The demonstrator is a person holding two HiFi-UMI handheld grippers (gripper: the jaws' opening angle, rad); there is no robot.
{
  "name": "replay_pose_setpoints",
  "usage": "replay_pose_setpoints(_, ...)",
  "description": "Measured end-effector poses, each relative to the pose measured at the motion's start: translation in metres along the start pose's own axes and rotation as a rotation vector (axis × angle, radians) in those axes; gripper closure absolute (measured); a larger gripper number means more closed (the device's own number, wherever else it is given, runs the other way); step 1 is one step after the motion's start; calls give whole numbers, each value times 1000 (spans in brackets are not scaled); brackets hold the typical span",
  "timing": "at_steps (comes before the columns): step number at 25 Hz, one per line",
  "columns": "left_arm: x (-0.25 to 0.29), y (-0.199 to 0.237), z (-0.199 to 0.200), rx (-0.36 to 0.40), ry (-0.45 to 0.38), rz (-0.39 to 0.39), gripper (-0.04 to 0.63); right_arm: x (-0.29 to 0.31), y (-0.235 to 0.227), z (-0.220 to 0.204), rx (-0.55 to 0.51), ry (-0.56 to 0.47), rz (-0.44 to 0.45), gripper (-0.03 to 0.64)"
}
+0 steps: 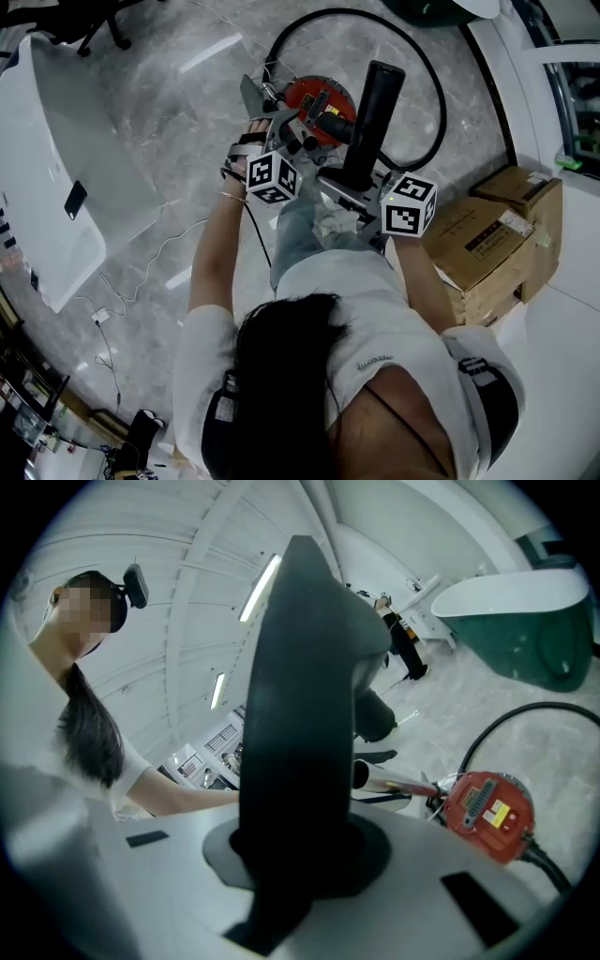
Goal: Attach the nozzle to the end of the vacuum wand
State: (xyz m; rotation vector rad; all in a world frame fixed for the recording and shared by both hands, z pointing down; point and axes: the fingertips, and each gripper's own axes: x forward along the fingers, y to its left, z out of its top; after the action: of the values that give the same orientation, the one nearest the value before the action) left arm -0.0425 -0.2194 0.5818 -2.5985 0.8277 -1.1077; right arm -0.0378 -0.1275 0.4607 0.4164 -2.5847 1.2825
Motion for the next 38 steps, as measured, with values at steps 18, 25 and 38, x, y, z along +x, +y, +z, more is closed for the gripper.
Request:
replay_pose_setpoints(18,12,-14,7,76,-3,-149,445,1,13,-6,74,-22,95,554)
replay_pose_setpoints(25,11,-12,6,39,-3,-155,446,-2,17,-1,152,-64,149,554)
replay_pose_setpoints(38,10,-11,6,31,-28,-161,446,-5,17,-6,346,-82,290,554)
